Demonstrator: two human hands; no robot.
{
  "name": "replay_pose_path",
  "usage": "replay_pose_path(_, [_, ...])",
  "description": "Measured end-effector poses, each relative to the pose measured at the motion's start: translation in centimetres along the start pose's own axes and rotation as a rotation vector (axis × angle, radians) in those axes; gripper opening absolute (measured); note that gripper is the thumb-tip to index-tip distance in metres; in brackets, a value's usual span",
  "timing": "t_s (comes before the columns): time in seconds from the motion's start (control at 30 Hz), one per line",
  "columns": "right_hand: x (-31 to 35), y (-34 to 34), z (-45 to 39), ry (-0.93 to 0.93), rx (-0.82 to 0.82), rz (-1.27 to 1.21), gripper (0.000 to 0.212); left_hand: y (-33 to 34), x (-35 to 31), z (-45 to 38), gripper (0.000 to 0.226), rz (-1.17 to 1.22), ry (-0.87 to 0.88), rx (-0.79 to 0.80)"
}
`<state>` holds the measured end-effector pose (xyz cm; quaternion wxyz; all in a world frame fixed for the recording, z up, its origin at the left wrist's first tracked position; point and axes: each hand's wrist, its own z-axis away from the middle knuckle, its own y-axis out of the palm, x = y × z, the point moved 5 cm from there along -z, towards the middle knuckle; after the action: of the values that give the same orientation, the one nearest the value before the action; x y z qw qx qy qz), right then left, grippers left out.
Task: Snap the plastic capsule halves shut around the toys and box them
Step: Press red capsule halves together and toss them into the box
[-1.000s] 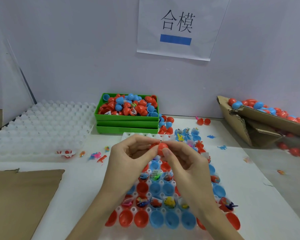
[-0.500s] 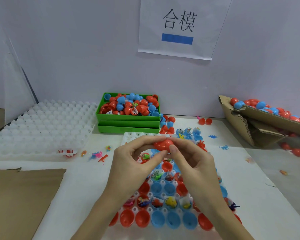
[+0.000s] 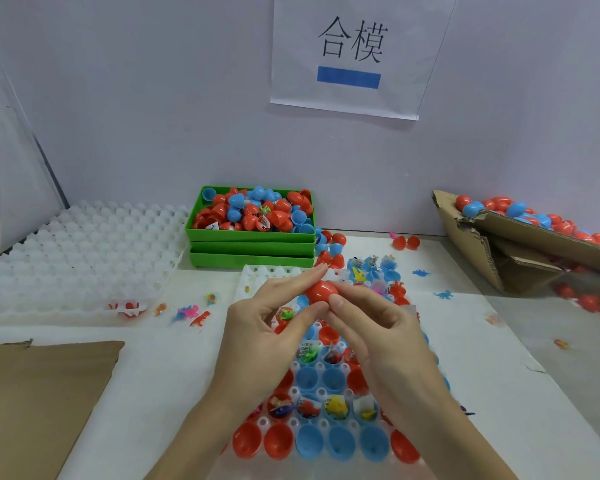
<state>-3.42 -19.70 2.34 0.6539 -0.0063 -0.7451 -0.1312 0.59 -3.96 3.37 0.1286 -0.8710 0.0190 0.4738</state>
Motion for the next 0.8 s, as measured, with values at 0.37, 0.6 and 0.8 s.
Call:
replay_pose_path(0.37, [-1.1, 1.3, 0.3, 0.199, 0.057, -0.386, 0.022, 0.9, -1.0, 0.5, 0.052, -0.184, 0.11, -0.032])
replay_pose_path(0.6, [-0.9, 3.0, 0.8, 0.303, 0.358, -0.706, 0.035, -0.2, -1.7, -0.1, 0.06, -0.099, 0.132, 0.02])
replay_pose_path(0.8, [-0.7, 3.2, 0.9, 0.272, 0.414, -0.712, 0.036, -0.1, -2.8, 0.2, 0.045, -0.061, 0.231, 0.027])
